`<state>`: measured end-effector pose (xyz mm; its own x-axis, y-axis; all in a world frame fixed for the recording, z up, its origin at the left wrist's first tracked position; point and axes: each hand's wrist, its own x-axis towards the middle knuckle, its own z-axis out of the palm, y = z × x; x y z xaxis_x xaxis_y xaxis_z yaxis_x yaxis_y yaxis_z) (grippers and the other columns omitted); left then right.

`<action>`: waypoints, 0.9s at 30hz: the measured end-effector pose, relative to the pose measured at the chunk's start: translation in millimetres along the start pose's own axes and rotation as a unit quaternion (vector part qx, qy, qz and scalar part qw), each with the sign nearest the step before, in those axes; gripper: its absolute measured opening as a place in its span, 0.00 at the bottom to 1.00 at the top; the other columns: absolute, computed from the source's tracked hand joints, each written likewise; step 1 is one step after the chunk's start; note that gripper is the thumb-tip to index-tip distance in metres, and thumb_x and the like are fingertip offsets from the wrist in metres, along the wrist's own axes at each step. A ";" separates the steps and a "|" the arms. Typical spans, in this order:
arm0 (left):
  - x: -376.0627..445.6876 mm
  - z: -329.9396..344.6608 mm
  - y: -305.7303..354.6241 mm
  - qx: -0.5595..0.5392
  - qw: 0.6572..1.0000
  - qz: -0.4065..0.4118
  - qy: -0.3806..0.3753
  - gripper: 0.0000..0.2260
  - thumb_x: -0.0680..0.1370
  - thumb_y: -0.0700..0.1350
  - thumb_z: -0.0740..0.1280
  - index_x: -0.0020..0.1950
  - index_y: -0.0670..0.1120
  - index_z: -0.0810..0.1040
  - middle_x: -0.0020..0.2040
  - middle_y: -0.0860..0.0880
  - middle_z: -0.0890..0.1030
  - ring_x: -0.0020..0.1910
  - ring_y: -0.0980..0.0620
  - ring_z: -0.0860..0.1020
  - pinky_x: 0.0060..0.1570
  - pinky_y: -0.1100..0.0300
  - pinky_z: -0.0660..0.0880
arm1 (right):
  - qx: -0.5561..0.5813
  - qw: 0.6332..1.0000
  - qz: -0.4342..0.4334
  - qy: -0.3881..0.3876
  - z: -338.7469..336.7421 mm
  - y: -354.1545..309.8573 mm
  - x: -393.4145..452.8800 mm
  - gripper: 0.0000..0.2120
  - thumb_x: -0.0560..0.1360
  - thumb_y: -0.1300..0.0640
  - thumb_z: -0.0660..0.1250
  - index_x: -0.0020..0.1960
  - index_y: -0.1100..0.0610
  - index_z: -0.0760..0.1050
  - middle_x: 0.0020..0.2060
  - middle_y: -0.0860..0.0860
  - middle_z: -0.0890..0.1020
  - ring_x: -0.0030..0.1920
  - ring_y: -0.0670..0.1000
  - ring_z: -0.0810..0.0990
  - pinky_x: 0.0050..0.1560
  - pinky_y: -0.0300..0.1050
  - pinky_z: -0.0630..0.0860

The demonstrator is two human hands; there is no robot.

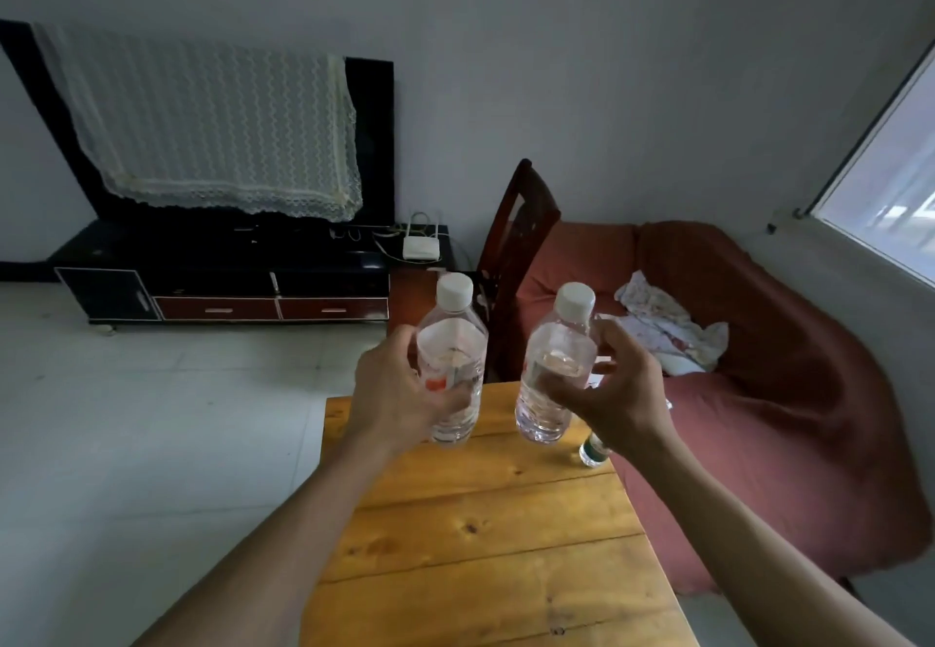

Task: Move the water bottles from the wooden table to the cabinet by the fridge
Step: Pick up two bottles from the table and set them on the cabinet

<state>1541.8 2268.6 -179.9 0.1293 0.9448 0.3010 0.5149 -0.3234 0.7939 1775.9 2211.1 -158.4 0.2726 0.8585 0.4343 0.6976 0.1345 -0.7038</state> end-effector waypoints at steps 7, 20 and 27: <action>-32.5 -11.5 5.4 -0.017 0.998 -0.042 0.036 0.27 0.60 0.54 0.80 0.55 0.50 0.76 0.47 0.57 0.82 0.45 0.58 0.81 0.40 0.58 0.82 | 0.039 0.996 -0.028 -0.070 6.1 2.0 -8.6 0.28 0.60 0.52 0.83 0.56 0.49 0.73 0.47 0.42 0.81 0.46 0.42 0.81 0.42 0.37 0.79; -154.0 -41.3 44.6 0.072 0.957 -0.140 0.245 0.27 0.62 0.48 0.82 0.55 0.53 0.72 0.45 0.57 0.81 0.43 0.57 0.81 0.42 0.61 0.80 | 0.157 0.942 -0.130 -0.266 36.2 -25.1 -36.7 0.30 0.61 0.47 0.80 0.59 0.50 0.73 0.51 0.45 0.81 0.50 0.45 0.80 0.49 0.38 0.77; -256.4 -104.1 42.0 0.103 0.914 -0.203 0.337 0.25 0.61 0.50 0.81 0.52 0.54 0.73 0.42 0.56 0.82 0.40 0.57 0.81 0.43 0.54 0.80 | 0.208 0.884 -0.197 -0.369 66.3 -104.5 -98.9 0.28 0.62 0.51 0.82 0.56 0.47 0.72 0.50 0.41 0.80 0.50 0.41 0.79 0.45 0.30 0.74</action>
<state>1442.0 2007.2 -168.8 -0.6231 0.7155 0.3160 0.5620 0.1286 0.8171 1632.1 2144.9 -165.0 -0.5504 0.7732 0.3149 0.2967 0.5337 -0.7919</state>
